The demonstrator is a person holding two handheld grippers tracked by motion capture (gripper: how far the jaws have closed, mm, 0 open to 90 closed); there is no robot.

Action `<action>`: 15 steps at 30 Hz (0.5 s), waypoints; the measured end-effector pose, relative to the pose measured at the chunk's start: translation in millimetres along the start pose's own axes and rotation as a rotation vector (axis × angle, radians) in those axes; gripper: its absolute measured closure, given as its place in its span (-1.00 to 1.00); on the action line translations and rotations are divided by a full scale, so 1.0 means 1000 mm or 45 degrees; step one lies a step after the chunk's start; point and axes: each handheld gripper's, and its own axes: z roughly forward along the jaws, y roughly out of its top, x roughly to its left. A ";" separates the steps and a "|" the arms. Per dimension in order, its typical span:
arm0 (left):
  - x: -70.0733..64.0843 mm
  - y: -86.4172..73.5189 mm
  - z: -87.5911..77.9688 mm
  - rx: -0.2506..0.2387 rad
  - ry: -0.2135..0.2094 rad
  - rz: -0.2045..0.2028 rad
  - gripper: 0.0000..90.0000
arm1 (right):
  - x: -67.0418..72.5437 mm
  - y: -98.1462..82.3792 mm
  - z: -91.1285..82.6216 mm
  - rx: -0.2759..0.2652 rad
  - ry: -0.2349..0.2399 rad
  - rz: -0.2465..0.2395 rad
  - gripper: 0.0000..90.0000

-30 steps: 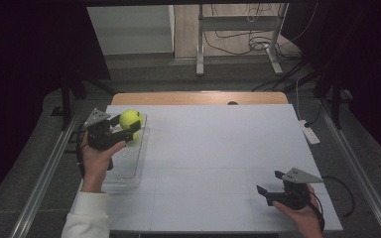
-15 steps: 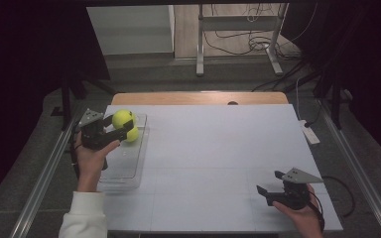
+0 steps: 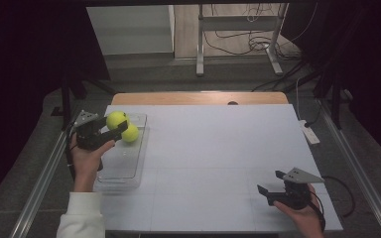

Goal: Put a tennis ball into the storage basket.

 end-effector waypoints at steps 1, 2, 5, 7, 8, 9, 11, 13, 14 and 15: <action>0.000 0.000 0.000 0.003 0.000 0.002 -0.40 | 0.000 0.000 0.000 -0.001 0.000 0.001 -0.71; 0.000 0.000 0.000 0.003 0.000 0.002 -0.40 | 0.000 0.000 0.000 -0.001 0.000 0.001 -0.71; 0.001 -0.001 0.001 0.007 0.002 0.000 -0.40 | 0.000 0.000 0.000 0.001 0.000 0.000 -0.71; 0.002 -0.001 0.002 0.011 0.005 -0.001 -0.40 | 0.000 0.000 0.000 0.002 0.001 0.001 -0.71; 0.002 -0.002 0.002 0.013 0.005 -0.001 -0.40 | 0.000 0.000 0.001 0.002 0.001 0.001 -0.71; 0.003 -0.002 0.002 0.016 0.006 -0.003 -0.40 | 0.000 0.000 0.000 0.002 0.001 0.001 -0.71; 0.003 -0.002 0.002 0.019 0.006 -0.003 -0.40 | 0.000 0.000 0.000 0.002 -0.001 0.001 -0.71; 0.004 -0.003 0.002 0.021 0.009 -0.005 -0.40 | 0.000 0.000 0.001 0.003 0.000 0.001 -0.71; 0.004 -0.003 0.002 0.023 0.012 -0.004 -0.40 | 0.000 0.000 0.001 0.003 0.000 0.001 -0.71; 0.004 -0.003 0.002 0.026 0.013 -0.003 -0.40 | 0.000 0.000 0.001 0.003 0.000 0.000 -0.71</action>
